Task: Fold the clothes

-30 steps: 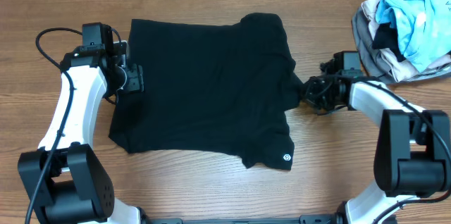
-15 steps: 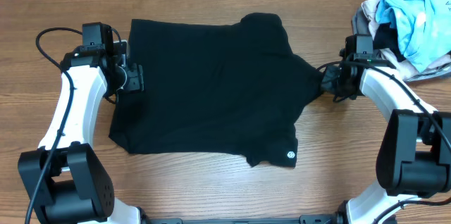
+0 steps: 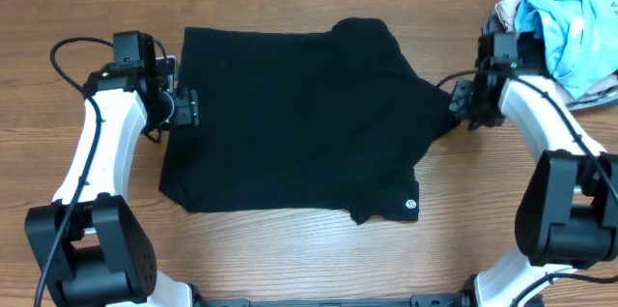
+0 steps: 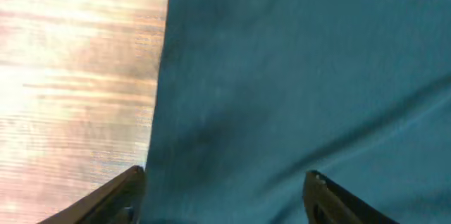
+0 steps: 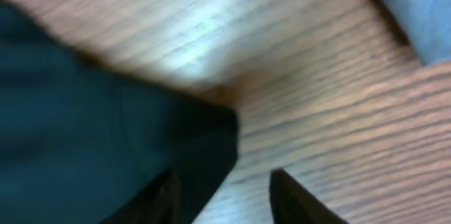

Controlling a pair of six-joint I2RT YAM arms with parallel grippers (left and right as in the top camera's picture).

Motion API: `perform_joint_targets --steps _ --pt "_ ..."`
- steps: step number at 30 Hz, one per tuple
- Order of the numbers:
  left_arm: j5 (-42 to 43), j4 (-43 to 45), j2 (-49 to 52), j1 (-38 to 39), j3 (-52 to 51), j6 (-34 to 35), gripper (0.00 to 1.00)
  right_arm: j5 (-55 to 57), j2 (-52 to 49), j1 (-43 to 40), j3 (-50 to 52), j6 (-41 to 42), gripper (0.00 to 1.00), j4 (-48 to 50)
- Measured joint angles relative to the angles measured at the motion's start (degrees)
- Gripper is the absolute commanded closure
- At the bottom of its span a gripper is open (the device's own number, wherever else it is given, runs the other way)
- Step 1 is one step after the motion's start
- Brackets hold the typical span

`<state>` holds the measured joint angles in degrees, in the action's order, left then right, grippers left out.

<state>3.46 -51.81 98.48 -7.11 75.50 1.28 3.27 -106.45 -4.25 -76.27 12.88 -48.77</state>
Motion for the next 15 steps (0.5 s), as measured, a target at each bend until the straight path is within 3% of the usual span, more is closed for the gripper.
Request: perform_joint_targets --steps 6,10,15 --pt "2.0 -14.4 0.3 0.0 8.5 -1.1 0.12 -8.9 3.6 0.0 -13.3 0.5 0.31 -15.5" --pt "5.8 -23.2 0.3 0.0 15.6 -1.0 0.13 -13.9 12.1 0.0 -15.7 0.8 0.31 -23.3" --pt "9.2 -30.3 0.1 0.0 16.8 -1.0 0.11 -14.6 22.4 0.8 -15.9 2.5 0.3 -31.0"
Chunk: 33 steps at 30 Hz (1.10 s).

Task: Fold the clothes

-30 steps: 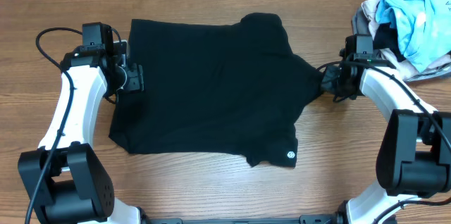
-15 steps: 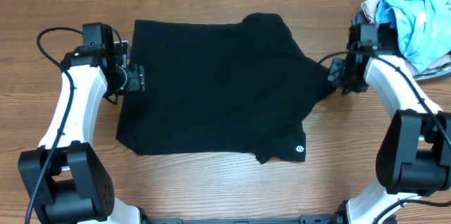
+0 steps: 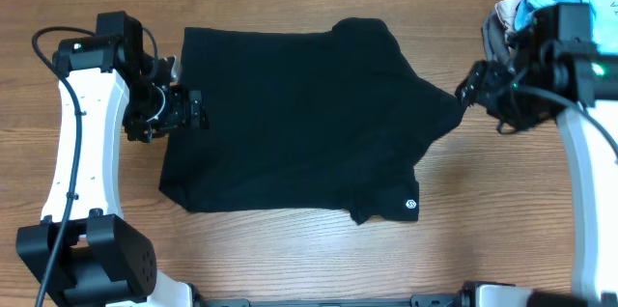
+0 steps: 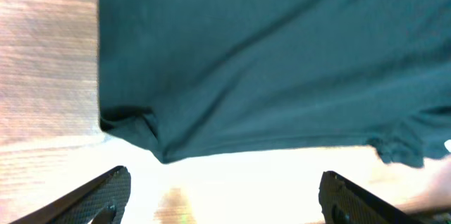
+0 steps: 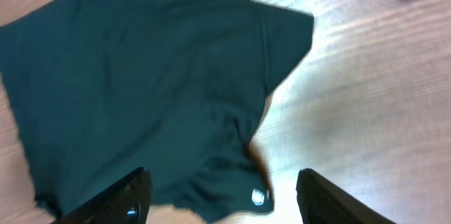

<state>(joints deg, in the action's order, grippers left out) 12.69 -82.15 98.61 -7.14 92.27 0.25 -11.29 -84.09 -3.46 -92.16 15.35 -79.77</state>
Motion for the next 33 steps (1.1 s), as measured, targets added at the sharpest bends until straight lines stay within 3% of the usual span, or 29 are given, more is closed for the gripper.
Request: perform_joint_targets --steps 6,13,21,29,33 --pt "0.1 2.0 -4.2 0.0 -4.0 1.7 0.06 1.1 8.4 2.9 0.0 2.0 0.17 -5.7" --pt "-3.6 16.9 -15.9 0.0 -19.5 8.9 0.0 1.2 10.6 6.2 0.0 2.5 0.16 -11.8" --pt "-8.9 35.1 -13.3 0.0 -37.6 14.2 0.0 1.0 10.6 12.4 6.1 4.9 0.21 -11.8" --pt "-9.5 37.2 -6.9 0.0 -39.9 15.6 0.13 1.0 10.6 16.7 16.3 9.5 0.27 -7.4" --pt "-9.6 36.5 -3.6 0.0 -40.2 16.1 0.29 1.0 10.5 17.8 19.7 11.1 0.27 -5.7"
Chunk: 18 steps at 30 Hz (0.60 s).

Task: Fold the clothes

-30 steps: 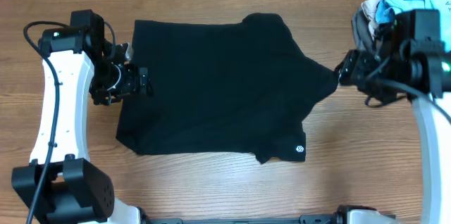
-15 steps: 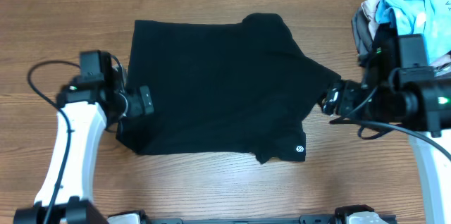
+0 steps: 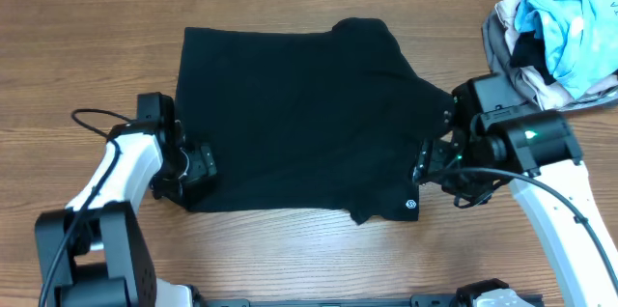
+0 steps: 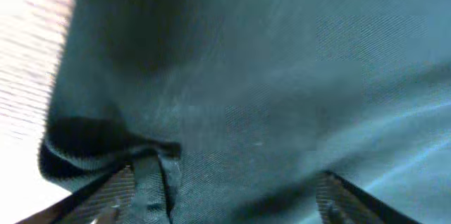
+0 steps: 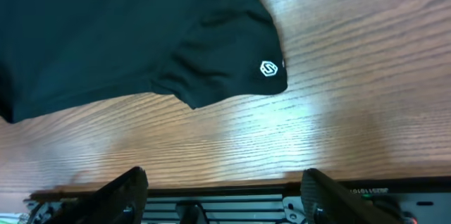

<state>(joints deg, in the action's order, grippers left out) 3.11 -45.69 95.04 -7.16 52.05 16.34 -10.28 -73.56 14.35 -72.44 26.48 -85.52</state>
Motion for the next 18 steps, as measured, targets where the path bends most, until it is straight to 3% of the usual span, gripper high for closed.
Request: perform_joint_targets --steps 6,9,10,11,18 --pt "-0.4 -3.2 0.7 0.0 -0.1 0.2 0.52 0.0 0.0 0.0 3.8 1.2 0.27 1.3" --pt "-0.5 -4.5 0.7 0.0 -0.1 0.4 0.78 0.0 0.0 0.0 5.3 1.6 0.27 1.9" --pt "-0.6 -4.7 0.7 0.0 -0.2 0.4 0.92 0.0 0.0 0.0 5.6 1.6 0.27 2.1" --pt "-0.9 -5.1 0.7 0.0 -0.2 0.5 0.96 0.0 0.0 0.0 5.8 1.7 0.27 2.5" --pt "-3.3 -6.3 0.7 -0.3 -0.1 0.2 0.96 0.0 0.0 0.4 7.2 1.8 0.27 4.1"
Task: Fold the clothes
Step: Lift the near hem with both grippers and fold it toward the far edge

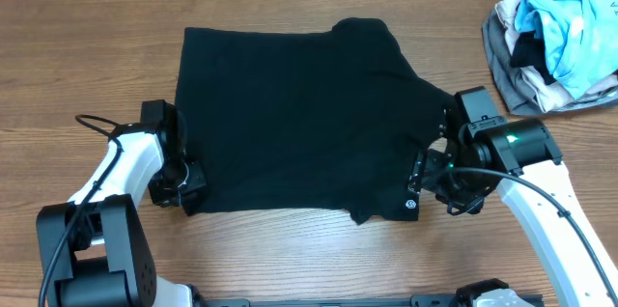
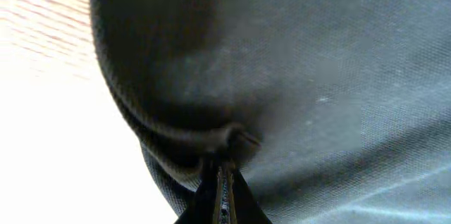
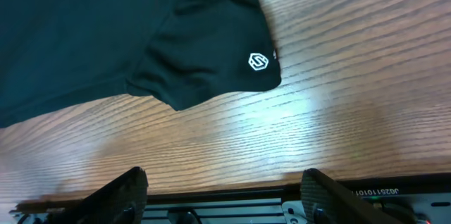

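A black T-shirt (image 1: 299, 114) lies spread flat on the wooden table (image 1: 97, 17). My left gripper (image 1: 185, 187) is at the shirt's near left corner and is shut on a bunched fold of the hem (image 2: 211, 143). My right gripper (image 1: 431, 176) hovers open over the near right corner, with nothing between its fingers (image 3: 116, 196). A small white logo (image 3: 258, 61) marks that corner. In the right wrist view the gripper (image 3: 225, 199) looks down on bare wood just in front of the hem.
A pile of light blue, grey and white clothes (image 1: 555, 32) sits at the far right corner. The table's front edge and a metal rail (image 3: 225, 213) lie just below the right gripper.
My left gripper was open over the shirt's near left corner and is now shut on the hem there. The right gripper has shifted slightly towards the logo corner and stays open.
Both grippers were first low at the shirt's sides, the left by the left edge and the right by the sleeve. Then they stood higher and farther out. Later both were open at the near corners. Now the left one grips its corner.
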Controlling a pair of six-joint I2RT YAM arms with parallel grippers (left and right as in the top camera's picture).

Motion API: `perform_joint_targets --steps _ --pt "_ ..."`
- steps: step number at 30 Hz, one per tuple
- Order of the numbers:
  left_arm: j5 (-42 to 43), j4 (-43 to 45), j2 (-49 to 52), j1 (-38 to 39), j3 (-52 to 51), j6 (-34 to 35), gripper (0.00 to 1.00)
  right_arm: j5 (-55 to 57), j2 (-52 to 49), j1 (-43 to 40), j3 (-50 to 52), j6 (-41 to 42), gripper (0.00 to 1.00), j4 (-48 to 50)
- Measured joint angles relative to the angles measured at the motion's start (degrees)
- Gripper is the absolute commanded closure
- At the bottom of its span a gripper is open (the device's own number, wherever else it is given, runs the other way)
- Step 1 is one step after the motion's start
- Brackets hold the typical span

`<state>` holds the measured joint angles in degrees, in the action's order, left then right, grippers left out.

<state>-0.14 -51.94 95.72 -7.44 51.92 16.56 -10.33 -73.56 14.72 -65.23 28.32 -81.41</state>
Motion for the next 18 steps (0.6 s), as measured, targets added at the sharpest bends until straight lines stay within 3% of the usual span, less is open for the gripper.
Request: perform_joint_targets --steps 9,18 --pt "-1.0 -8.5 -0.2 -2.8 10.4 -0.5 0.96 -0.2 0.0 1.0 3.6 2.5 0.33 3.6" --pt "-1.2 -9.8 -4.7 -3.0 15.2 -1.2 0.96 2.2 -0.1 10.8 14.4 12.5 0.35 14.9"
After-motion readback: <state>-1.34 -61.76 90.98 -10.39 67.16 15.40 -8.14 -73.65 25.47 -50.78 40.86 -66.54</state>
